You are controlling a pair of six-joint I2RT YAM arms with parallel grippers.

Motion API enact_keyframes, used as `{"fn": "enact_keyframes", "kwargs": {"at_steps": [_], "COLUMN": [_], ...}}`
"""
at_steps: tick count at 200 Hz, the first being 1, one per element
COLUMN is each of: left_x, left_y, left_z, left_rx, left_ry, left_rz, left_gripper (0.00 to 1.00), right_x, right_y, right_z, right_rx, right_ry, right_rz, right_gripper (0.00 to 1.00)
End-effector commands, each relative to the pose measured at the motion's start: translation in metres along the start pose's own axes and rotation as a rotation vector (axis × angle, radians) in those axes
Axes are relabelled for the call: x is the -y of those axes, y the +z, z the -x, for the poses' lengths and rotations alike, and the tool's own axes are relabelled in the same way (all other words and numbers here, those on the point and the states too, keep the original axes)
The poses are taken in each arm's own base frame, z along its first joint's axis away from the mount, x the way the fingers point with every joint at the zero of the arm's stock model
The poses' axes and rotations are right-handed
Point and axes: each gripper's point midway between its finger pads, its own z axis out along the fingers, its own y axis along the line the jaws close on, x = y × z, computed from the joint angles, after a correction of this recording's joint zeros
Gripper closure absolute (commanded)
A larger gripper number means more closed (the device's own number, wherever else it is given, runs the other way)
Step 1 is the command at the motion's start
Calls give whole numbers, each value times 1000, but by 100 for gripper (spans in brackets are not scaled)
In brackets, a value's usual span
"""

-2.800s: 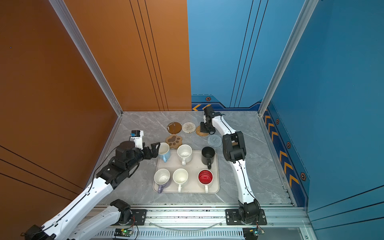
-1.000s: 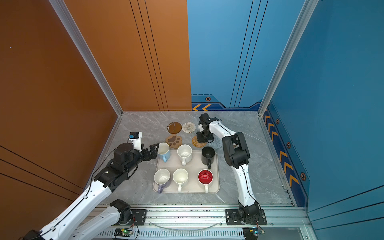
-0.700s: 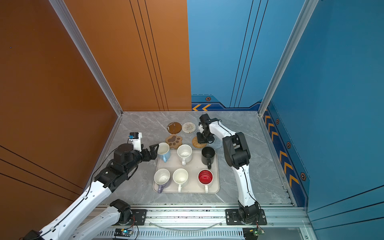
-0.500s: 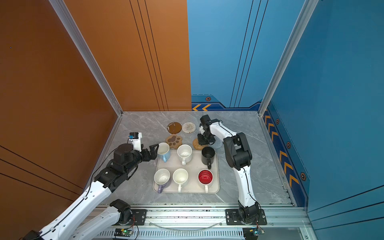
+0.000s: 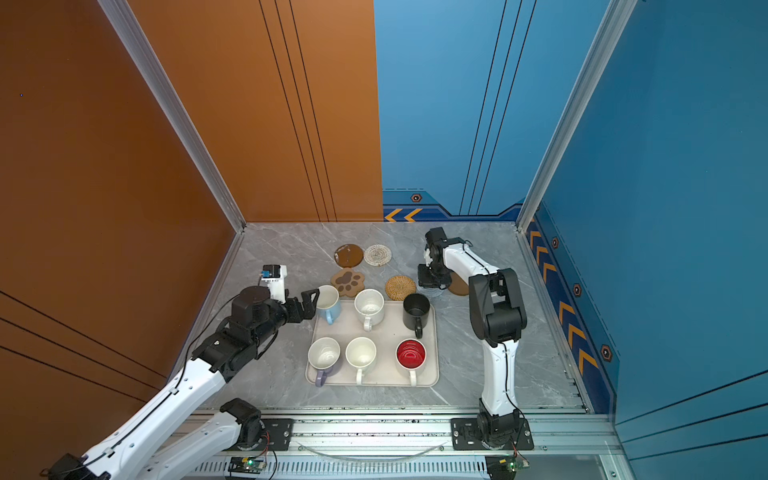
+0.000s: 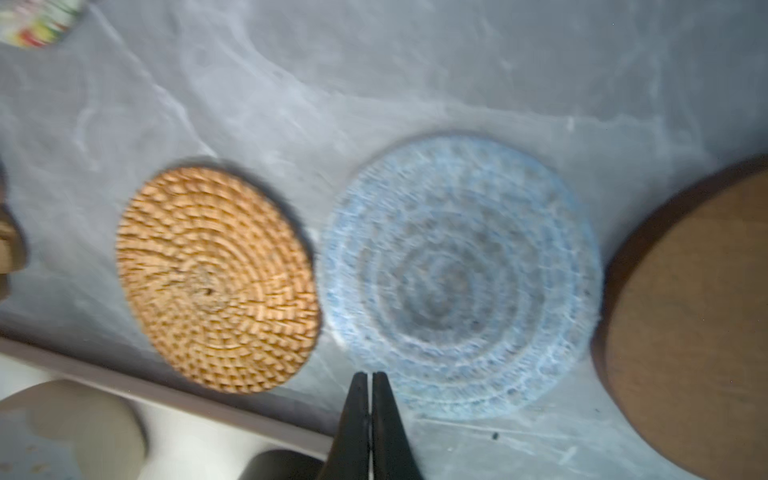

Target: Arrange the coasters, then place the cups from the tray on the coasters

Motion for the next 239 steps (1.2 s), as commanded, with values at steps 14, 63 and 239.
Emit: {"fn": "enact_keyframes", "kwargs": {"at_steps": [14, 63, 239], "left_x": [9, 14, 14], "left_y": [2, 5, 3], "left_z": [6, 8, 10], "left_rx": [11, 4, 19], "left_ry": [4, 13, 29], "left_rz": [-18, -27, -16], "left_gripper": [2, 2, 2], "right_x": [18, 28, -55], "right_y": [12, 26, -8], "right_z": [-2, 6, 23], "right_rx": [-7, -17, 54], "right_ry": [39, 67, -90], "right_rz": [-24, -24, 107], "right_gripper": [100, 100, 100]}}
